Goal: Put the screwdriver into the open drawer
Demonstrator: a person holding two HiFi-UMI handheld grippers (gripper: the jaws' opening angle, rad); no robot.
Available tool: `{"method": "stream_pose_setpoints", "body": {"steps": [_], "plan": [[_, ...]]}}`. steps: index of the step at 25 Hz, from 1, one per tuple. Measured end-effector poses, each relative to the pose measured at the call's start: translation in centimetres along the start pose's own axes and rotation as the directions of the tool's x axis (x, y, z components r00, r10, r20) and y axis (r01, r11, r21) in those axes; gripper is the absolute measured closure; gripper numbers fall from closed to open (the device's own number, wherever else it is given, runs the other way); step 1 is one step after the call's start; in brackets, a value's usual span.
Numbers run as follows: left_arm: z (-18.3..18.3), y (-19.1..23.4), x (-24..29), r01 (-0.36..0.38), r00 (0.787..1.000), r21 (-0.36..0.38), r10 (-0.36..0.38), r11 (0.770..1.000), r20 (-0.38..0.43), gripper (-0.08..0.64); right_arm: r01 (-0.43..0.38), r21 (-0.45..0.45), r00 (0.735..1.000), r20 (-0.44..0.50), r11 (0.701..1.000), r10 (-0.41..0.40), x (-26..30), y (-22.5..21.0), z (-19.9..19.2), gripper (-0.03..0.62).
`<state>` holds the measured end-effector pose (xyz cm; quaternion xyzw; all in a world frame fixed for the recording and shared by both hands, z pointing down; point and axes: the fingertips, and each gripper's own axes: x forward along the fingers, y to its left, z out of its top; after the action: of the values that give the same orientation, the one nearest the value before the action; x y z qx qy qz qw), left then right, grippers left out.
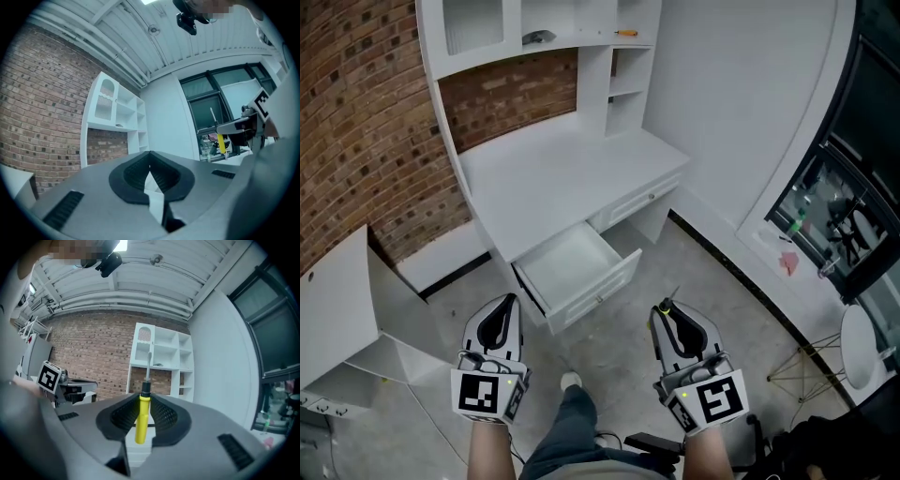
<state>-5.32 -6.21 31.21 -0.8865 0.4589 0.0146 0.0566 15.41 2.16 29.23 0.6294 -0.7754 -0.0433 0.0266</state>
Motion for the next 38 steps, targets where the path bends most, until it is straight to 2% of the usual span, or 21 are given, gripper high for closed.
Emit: {"method": "stream_pose_setpoints", "body": {"steps": [6,14,19,23,27,33,35,38], "plan": [[-1.2,6.7,7.3,-0.054,0.998,-0.027,0.054,0.998,0.008,0.546,-0.025,-0.029,1.0,-0.002,0.999,0.025,10.5,-2.1,0.2,0.515],[-3.6,12.7,15.7,-0.058,0.998,-0.052,0.057,0.997,-0.026,0.546,-0.039,0.008,0.996,-0.075,0.999,0.04,22.1,-4.1,-2.2,0.515],[-5.6,15.2,18.0,-0.061,0.996,-0.08,0.056,0.995,-0.064,0.546,-0.069,0.047,0.984,-0.16,0.997,0.075,27.2,-3.7,-5.7,0.515],[-7.8,15.7,18.8,-0.062,0.993,-0.099,0.051,0.993,-0.103,0.546,-0.111,0.061,0.953,-0.277,0.992,0.123,30.3,-3.1,-11.1,0.515],[-10.7,16.3,19.0,-0.081,0.985,-0.128,0.06,0.988,-0.162,0.546,-0.157,0.07,0.887,-0.428,0.985,0.172,32.4,-2.1,-17.3,0.515],[-13.9,16.8,19.8,-0.122,0.973,-0.158,0.087,0.98,-0.212,0.546,-0.227,0.102,0.737,-0.632,0.968,0.24,34.4,-1.6,-26.2,0.515],[-14.4,17.0,20.4,-0.134,0.97,-0.166,0.096,0.977,-0.221,0.546,-0.26,0.124,0.678,-0.683,0.958,0.273,35.1,-1.2,-28.8,0.515],[-14.9,17.2,21.3,-0.147,0.967,-0.165,0.107,0.975,-0.232,0.546,-0.288,0.17,0.564,-0.765,0.942,0.311,35.8,-0.4,-32.7,0.515]]}}
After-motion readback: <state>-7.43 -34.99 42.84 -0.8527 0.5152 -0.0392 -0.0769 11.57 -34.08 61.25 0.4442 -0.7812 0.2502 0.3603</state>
